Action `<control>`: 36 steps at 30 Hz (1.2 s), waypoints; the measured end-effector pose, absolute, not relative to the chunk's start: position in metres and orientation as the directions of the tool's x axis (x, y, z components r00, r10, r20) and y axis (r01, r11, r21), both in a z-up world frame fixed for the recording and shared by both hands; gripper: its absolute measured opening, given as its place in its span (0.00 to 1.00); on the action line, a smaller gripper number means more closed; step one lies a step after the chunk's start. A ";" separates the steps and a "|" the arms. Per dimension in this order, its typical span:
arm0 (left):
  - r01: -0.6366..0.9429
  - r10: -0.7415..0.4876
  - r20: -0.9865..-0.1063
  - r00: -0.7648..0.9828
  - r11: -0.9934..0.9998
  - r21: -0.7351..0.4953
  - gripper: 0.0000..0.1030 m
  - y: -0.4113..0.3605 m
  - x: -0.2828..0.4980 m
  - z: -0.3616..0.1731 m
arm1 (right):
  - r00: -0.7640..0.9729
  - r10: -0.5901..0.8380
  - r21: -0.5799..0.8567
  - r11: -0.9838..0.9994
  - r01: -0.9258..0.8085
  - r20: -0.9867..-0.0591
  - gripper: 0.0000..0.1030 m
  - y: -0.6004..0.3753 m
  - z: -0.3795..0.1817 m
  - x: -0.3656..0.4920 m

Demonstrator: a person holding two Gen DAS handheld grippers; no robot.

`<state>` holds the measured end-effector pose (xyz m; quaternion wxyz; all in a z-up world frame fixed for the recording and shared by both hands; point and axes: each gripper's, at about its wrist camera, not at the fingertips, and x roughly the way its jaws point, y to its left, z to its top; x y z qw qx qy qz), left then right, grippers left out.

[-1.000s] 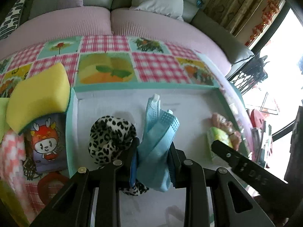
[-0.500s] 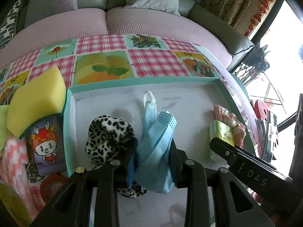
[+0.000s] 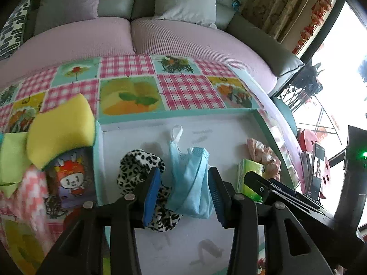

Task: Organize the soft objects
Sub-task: 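Open both tools to release the mask and tissue pack in the tray, then withdraw both tools from the tray back toward the remaining items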

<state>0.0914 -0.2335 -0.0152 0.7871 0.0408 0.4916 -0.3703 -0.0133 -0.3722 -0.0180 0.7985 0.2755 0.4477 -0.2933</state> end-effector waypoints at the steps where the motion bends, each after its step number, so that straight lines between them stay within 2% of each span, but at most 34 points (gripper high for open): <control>1: 0.619 -0.541 -0.803 0.250 0.727 -0.296 0.43 -0.231 0.092 -0.013 | 0.430 -0.227 0.175 0.678 0.714 -0.874 0.55 -0.371 -0.016 -0.014; 6: 0.590 -0.510 -0.806 0.300 0.764 -0.263 0.43 -0.217 0.097 -0.005 | 0.435 -0.235 0.169 0.685 0.708 -0.869 0.55 -0.368 -0.013 -0.013; 10: 0.521 -0.425 -0.831 0.359 0.830 -0.199 0.43 -0.201 0.107 -0.005 | 0.427 -0.227 0.160 0.697 0.699 -0.875 0.55 -0.364 -0.016 -0.009; 16: 0.397 -0.277 -0.874 0.398 0.911 -0.108 0.44 -0.174 0.124 -0.015 | 0.426 -0.222 0.150 0.716 0.682 -0.877 0.65 -0.359 -0.017 -0.005; 17: 0.383 -0.266 -0.878 0.399 0.918 -0.104 0.46 -0.171 0.126 -0.016 | 0.425 -0.223 0.149 0.716 0.682 -0.877 0.70 -0.358 -0.017 -0.005; 20: 0.346 -0.227 -0.883 0.411 0.935 -0.080 0.57 -0.160 0.130 -0.017 | 0.423 -0.227 0.144 0.716 0.683 -0.877 0.77 -0.357 -0.017 -0.005; 24: 0.312 -0.212 -0.884 0.416 0.947 -0.080 0.63 -0.148 0.133 -0.015 | 0.420 -0.231 0.139 0.716 0.684 -0.878 0.83 -0.357 -0.017 -0.004; 27: 0.297 -0.189 -0.887 0.421 0.953 -0.062 0.63 -0.145 0.134 -0.015 | 0.422 -0.231 0.140 0.717 0.683 -0.876 0.87 -0.357 -0.017 -0.004; 28: 0.293 -0.186 -0.888 0.420 0.954 -0.061 0.66 -0.144 0.135 -0.016 | 0.422 -0.233 0.139 0.717 0.683 -0.876 0.89 -0.357 -0.017 -0.004; 29: 0.289 -0.183 -0.891 0.416 0.955 -0.061 0.77 -0.143 0.137 -0.018 | 0.422 -0.234 0.137 0.717 0.683 -0.876 0.93 -0.357 -0.017 -0.004; 31: 0.277 -0.171 -0.896 0.410 0.959 -0.056 0.83 -0.140 0.139 -0.020 | 0.422 -0.237 0.135 0.717 0.684 -0.875 0.99 -0.356 -0.017 -0.004; 36: 0.253 -0.137 -0.886 0.442 0.967 -0.023 0.84 -0.136 0.140 -0.017 | 0.428 -0.243 0.136 0.716 0.684 -0.870 1.00 -0.356 -0.016 -0.004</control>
